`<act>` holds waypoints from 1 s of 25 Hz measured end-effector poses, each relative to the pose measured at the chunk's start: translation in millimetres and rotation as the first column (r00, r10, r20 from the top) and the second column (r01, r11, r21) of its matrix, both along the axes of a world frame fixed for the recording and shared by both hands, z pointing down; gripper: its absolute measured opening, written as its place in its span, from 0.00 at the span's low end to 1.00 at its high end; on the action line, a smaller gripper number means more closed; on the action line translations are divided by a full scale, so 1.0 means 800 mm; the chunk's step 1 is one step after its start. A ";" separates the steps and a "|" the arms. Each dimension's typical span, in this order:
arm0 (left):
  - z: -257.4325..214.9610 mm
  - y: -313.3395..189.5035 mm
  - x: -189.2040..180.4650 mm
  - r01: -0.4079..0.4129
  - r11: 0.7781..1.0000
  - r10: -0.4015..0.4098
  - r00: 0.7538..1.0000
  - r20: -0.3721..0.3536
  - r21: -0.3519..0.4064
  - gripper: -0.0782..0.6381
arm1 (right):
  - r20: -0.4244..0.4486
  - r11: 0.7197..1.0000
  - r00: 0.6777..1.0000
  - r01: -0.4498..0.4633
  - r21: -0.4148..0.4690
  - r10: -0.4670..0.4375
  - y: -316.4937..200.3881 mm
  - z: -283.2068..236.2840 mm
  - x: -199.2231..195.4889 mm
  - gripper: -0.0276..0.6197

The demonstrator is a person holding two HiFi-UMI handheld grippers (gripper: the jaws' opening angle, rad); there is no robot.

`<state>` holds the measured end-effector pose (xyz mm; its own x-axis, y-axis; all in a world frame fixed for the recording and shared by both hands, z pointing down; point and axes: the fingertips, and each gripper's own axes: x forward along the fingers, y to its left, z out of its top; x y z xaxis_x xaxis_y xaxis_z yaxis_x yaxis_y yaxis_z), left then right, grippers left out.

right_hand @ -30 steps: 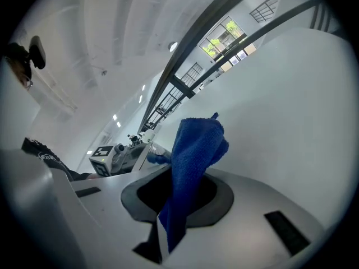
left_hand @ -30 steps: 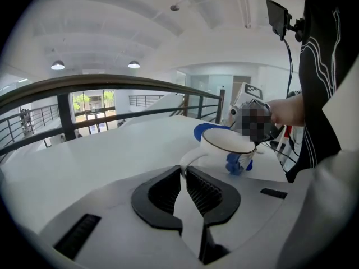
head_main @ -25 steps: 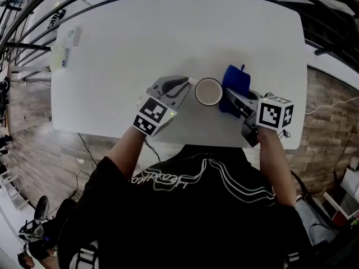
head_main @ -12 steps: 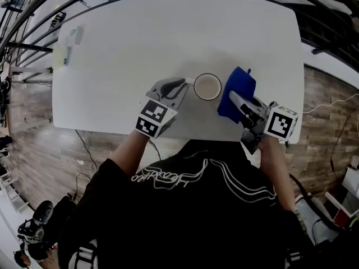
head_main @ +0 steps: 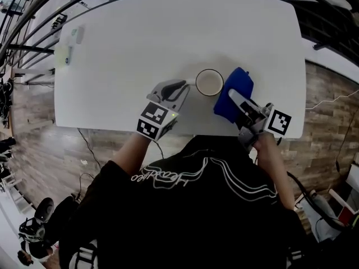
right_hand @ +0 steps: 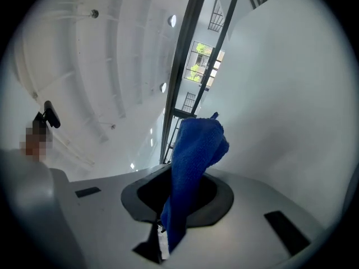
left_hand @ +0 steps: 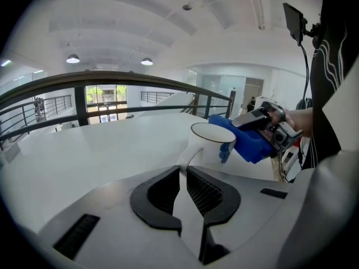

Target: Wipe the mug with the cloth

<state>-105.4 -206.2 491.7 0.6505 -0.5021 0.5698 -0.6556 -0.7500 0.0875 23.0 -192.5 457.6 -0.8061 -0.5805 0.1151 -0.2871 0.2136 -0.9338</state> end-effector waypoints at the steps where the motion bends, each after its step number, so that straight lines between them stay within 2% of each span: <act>1: 0.000 0.001 0.000 0.000 1.000 0.000 1.000 -0.002 -0.002 0.16 | 0.004 1.000 1.000 -0.003 -0.003 0.003 0.000 0.001 0.000 0.13; 8: 0.000 0.006 0.000 -0.008 1.000 0.008 1.000 -0.004 0.002 0.16 | -0.001 1.000 1.000 -0.017 -0.013 0.017 -0.001 0.011 -0.004 0.13; 15: -0.002 0.013 0.010 -0.027 0.999 0.026 1.000 0.016 0.024 0.16 | -0.110 0.999 0.994 -0.027 -0.029 0.023 -0.001 0.030 -0.001 0.13; 20: -0.002 0.018 0.010 -0.029 0.999 0.029 1.000 0.001 0.020 0.16 | -0.230 0.994 0.973 -0.049 -0.097 0.025 -0.001 0.049 -0.001 0.13; 25: -0.003 0.026 0.018 -0.035 0.999 0.035 0.999 -0.013 0.017 0.16 | -0.252 0.994 0.968 -0.047 -0.094 0.022 0.002 0.048 0.010 0.13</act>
